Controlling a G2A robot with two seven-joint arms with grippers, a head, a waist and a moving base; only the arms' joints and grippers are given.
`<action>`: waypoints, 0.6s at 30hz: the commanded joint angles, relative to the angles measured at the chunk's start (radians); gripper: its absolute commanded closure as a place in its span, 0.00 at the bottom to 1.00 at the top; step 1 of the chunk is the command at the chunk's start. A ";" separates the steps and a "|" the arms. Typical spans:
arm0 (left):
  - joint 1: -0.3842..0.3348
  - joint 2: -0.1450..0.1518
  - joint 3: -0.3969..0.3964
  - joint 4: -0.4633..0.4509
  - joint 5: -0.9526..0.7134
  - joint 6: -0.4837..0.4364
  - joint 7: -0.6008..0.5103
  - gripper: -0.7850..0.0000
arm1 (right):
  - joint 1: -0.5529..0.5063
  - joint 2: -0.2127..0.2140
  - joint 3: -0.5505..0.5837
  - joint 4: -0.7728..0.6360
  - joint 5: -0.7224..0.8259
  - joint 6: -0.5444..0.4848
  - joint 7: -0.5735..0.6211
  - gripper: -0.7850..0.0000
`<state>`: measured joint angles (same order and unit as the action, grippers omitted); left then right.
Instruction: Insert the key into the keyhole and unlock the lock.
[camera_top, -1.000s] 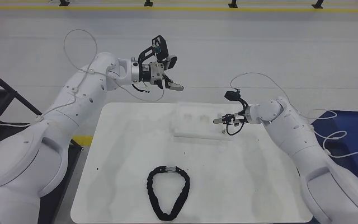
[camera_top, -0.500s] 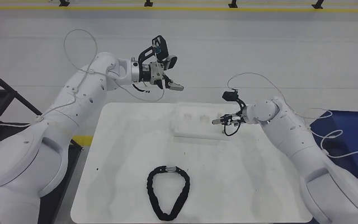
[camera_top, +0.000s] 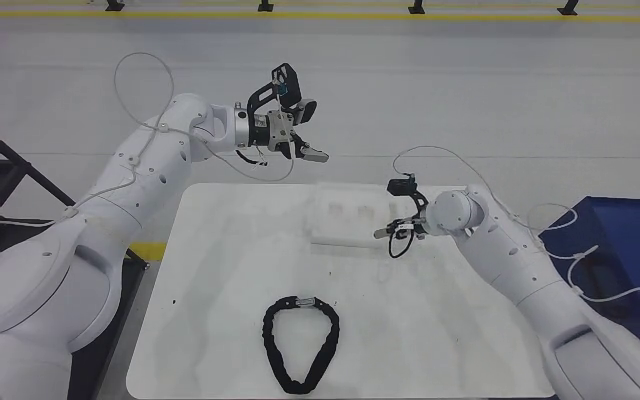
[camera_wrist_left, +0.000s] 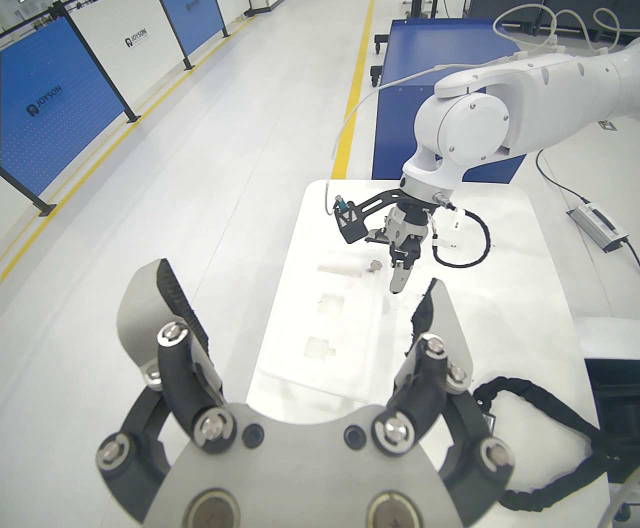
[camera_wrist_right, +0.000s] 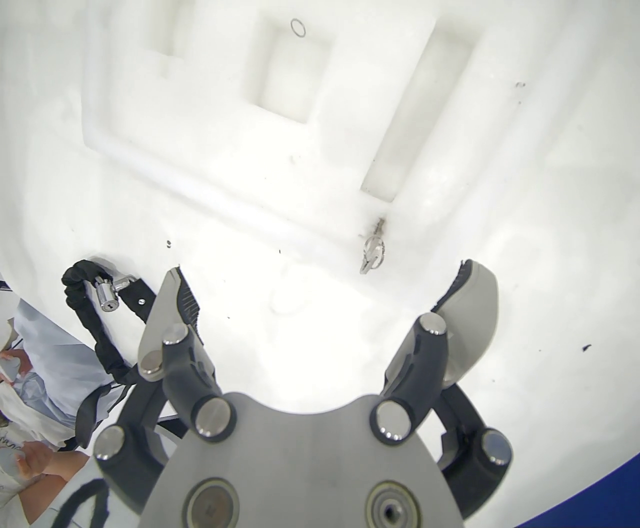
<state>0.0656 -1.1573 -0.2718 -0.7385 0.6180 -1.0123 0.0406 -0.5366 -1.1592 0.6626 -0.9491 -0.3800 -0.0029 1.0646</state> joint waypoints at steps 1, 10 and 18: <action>0.000 0.000 0.000 0.000 0.000 0.000 0.000 0.00 | -0.011 0.004 0.008 -0.017 -0.008 0.010 0.003 0.16; 0.000 0.000 0.000 0.000 0.000 0.000 0.000 0.00 | -0.027 0.002 0.020 -0.013 -0.041 0.041 -0.017 0.49; 0.000 0.000 0.000 0.000 0.000 0.000 0.000 0.00 | -0.015 -0.021 0.017 0.055 -0.035 0.058 -0.059 0.56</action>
<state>0.0656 -1.1573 -0.2718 -0.7385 0.6180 -1.0123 0.0406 -0.5544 -1.1763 0.6818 -0.9037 -0.4150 0.0526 1.0096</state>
